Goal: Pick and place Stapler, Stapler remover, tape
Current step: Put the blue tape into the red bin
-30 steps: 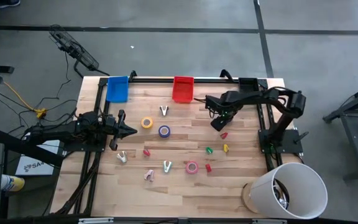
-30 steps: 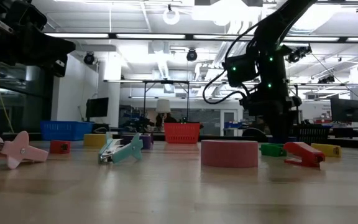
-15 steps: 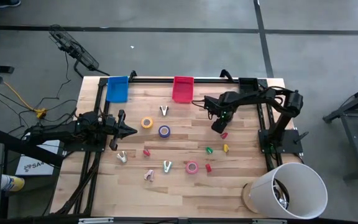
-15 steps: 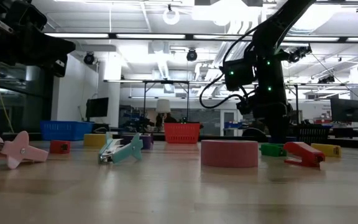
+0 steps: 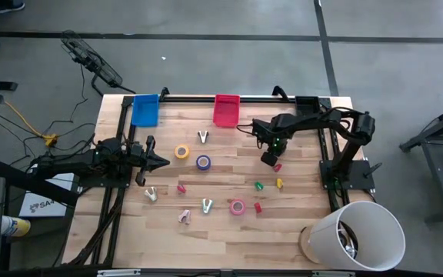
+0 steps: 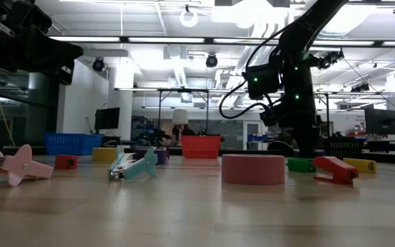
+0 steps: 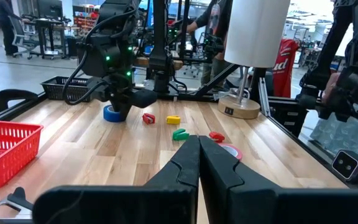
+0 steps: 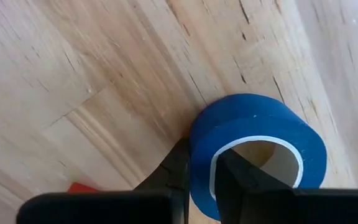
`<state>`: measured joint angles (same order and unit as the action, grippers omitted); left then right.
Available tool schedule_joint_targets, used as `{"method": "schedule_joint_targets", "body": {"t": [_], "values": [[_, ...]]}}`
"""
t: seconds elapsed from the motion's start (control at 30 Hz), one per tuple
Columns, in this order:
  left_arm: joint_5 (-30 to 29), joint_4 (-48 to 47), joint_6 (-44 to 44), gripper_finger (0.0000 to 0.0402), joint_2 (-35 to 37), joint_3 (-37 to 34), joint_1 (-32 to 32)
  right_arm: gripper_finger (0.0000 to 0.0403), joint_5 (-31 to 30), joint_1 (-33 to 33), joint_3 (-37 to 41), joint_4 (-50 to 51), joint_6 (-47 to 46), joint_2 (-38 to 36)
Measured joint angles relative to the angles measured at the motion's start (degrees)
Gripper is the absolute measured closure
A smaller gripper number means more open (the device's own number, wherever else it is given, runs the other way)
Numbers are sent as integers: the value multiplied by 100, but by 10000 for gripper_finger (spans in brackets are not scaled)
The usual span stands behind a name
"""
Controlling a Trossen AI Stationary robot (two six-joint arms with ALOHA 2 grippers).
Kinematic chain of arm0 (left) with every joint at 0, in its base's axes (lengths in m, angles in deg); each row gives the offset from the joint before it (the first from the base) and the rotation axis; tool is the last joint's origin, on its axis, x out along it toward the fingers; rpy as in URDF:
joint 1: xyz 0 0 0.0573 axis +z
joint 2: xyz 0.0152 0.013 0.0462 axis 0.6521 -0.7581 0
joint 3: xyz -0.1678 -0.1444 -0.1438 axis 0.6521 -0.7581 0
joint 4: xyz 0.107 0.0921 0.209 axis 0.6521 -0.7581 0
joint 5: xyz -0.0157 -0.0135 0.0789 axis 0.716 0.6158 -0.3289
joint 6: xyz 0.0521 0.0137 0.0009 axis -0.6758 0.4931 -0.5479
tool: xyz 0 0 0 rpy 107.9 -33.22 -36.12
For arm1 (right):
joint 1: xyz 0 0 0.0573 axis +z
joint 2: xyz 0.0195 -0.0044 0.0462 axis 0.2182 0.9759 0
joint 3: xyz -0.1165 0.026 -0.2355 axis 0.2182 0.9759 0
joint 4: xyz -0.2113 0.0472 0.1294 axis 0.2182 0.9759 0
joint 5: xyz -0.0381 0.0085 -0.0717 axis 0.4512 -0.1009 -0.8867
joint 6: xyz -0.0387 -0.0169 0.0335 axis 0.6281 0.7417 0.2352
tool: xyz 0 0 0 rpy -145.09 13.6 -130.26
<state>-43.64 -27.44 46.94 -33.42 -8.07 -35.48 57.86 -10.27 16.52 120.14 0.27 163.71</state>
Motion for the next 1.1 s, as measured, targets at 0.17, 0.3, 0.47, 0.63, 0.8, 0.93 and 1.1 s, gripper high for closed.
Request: {"method": "schedule_joint_targets", "body": {"t": [0.17,0.3,0.47,0.63,0.8,0.93,1.1], "values": [[0,-2,0,401,2,0,1,372,146,13,14,-275,4,-244],[0,-1,1,401,0,-1,2,372,224,29,8,-363,-7,-539],[0,0,2,401,0,-2,2,372,506,159,8,-827,160,-1067],[0,0,1,401,0,-2,1,372,1111,240,8,-1900,475,-1568],[0,0,0,401,2,-2,1,372,1584,214,2,-3259,331,-1811],[0,0,2,401,0,0,1,372,1534,184,2,-4135,-49,-1763],[0,0,0,401,0,0,1,372,1218,64,-56,-4875,-748,-1396]]}}
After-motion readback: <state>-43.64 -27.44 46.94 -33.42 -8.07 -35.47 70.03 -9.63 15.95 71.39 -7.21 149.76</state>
